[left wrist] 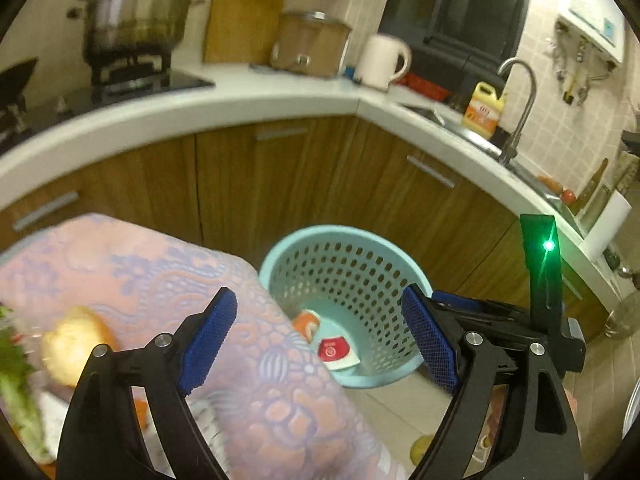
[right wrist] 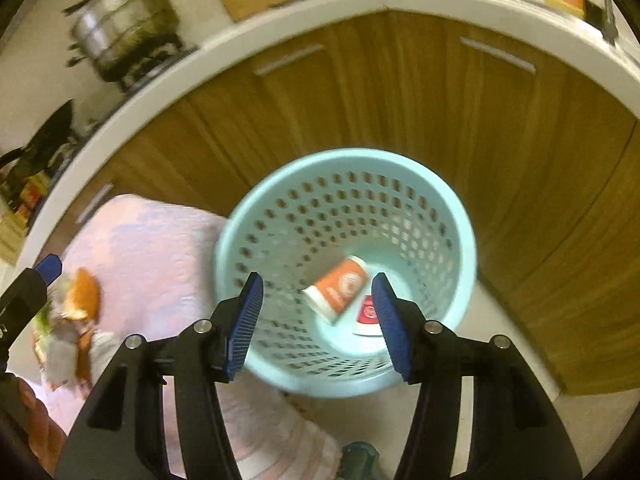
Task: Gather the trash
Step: 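Carry both cups over the blue wastebasket and open both tools to drop them, then grasp the red plastic bag with the left tool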
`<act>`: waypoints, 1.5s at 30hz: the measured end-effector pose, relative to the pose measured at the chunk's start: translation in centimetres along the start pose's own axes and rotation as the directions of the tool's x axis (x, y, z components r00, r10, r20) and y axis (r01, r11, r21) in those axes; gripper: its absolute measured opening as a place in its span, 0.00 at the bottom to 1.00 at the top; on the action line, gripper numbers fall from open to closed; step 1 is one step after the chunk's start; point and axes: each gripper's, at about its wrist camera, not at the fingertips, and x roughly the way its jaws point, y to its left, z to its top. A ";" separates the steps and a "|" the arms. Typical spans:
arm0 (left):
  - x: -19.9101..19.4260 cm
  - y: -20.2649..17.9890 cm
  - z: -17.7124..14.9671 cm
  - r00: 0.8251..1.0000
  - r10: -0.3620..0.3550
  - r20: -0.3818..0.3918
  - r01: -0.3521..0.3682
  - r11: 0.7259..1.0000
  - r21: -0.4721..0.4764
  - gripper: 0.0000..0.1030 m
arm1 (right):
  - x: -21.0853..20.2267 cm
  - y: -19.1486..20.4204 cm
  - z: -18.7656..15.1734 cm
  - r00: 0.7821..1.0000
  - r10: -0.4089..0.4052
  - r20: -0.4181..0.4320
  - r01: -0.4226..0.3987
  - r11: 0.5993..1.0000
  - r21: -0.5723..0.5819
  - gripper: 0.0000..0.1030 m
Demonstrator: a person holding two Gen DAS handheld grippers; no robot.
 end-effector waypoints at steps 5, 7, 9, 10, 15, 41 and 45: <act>-6.0 1.7 -1.5 0.995 0.041 0.090 -0.040 0.999 -0.017 0.80 | -3.0 5.3 -1.4 0.996 0.069 0.061 -0.063 0.994 -0.095 0.52; -8.3 3.0 -2.4 0.991 0.065 0.115 -0.061 0.997 -0.041 0.80 | -3.8 7.6 -2.1 0.991 0.106 0.077 -0.095 0.987 -0.131 0.53; -10.4 4.4 -3.4 0.987 0.091 0.136 -0.083 0.995 -0.062 0.80 | -4.5 9.6 -2.8 0.986 0.142 0.090 -0.125 0.978 -0.167 0.55; -11.6 5.3 -4.0 0.983 0.112 0.146 -0.102 0.992 -0.076 0.80 | -4.9 11.2 -3.5 0.981 0.166 0.100 -0.145 0.970 -0.194 0.56; -16.7 9.8 -7.7 0.951 0.257 0.172 -0.232 0.961 -0.153 0.80 | -6.1 15.9 -6.4 0.958 0.257 0.124 -0.218 0.939 -0.267 0.67; -19.2 25.6 -14.9 0.886 0.464 0.018 -0.422 0.820 -0.387 0.81 | -3.5 28.8 -18.6 0.949 0.242 0.203 -0.083 0.811 -0.579 0.76; -17.2 28.7 -13.5 0.906 0.423 -0.025 -0.393 0.817 -0.422 0.79 | -2.9 28.6 -18.4 0.953 0.240 0.186 -0.096 0.818 -0.566 0.78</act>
